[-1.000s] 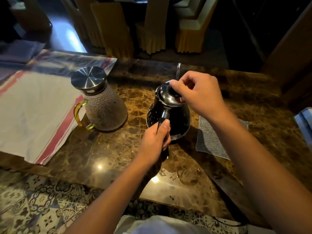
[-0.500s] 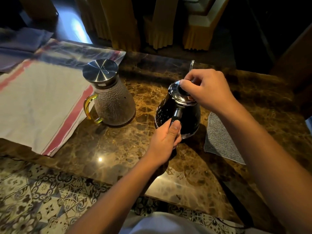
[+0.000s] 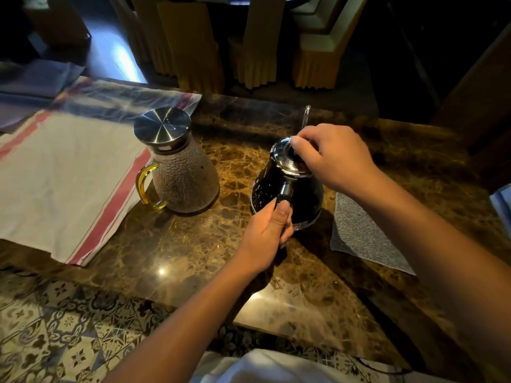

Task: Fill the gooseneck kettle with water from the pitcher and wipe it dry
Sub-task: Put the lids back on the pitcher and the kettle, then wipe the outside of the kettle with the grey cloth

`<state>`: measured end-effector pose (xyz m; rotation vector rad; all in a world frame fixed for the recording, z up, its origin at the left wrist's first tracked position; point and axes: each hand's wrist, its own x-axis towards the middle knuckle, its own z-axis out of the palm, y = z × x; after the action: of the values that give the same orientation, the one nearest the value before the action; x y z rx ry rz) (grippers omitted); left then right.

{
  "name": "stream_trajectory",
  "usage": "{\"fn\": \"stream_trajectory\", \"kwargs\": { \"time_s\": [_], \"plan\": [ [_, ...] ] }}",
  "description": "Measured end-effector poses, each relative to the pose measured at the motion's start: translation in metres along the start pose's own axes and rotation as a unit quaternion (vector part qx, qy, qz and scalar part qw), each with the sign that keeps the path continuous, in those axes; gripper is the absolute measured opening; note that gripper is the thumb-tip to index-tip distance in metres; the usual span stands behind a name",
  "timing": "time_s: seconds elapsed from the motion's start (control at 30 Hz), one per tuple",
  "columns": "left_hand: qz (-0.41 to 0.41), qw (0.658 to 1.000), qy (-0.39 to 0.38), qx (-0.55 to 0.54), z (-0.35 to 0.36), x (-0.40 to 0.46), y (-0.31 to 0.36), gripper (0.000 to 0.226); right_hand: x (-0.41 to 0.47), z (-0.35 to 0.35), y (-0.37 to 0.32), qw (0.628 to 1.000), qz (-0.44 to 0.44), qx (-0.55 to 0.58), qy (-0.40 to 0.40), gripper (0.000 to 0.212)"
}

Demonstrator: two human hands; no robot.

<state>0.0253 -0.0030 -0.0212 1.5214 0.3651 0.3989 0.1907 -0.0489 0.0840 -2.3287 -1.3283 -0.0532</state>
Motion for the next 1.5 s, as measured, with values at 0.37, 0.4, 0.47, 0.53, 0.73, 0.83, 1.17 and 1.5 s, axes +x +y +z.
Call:
{"fn": "stream_trajectory", "kwargs": {
  "time_s": [0.37, 0.4, 0.47, 0.53, 0.73, 0.83, 1.17, 1.5],
  "plan": [
    [-0.014, 0.999, 0.001, 0.041, -0.003, -0.003, 0.002, 0.047, 0.007, -0.001, 0.008, 0.997, 0.035, 0.052, -0.035, 0.038],
    [-0.01, 0.997, 0.01, 0.073, -0.004, -0.004, 0.004, 0.047, 0.006, 0.0, 0.009, 0.997, 0.035, 0.057, -0.031, 0.038],
    [0.009, 0.988, 0.026, 0.152, -0.008, -0.006, 0.008, 0.048, 0.003, 0.0, 0.011, 0.996, 0.036, 0.077, -0.02, 0.038],
    [0.018, 0.978, 0.042, 0.203, -0.011, -0.008, 0.014, 0.048, -0.002, -0.002, 0.013, 0.993, 0.04, 0.113, -0.01, 0.034],
    [0.047, 0.911, 0.041, 0.407, -0.021, -0.008, 0.033, 0.042, -0.021, -0.015, 0.024, 0.944, 0.096, 0.314, -0.018, 0.015],
    [0.114, 0.877, 0.063, 0.463, -0.029, -0.005, 0.049, 0.032, -0.033, -0.022, 0.039, 0.923, 0.125, 0.364, -0.019, 0.018],
    [0.205, 0.818, 0.072, 0.532, -0.023, 0.06, 0.098, 0.047, -0.091, 0.034, 0.127, 0.959, 0.242, 0.137, 0.057, 0.038],
    [0.119, 0.794, -0.005, 0.596, 0.005, 0.096, 0.095, 0.069, -0.121, 0.085, 0.159, 0.961, 0.255, -0.076, -0.073, 0.087]
  ]
}}
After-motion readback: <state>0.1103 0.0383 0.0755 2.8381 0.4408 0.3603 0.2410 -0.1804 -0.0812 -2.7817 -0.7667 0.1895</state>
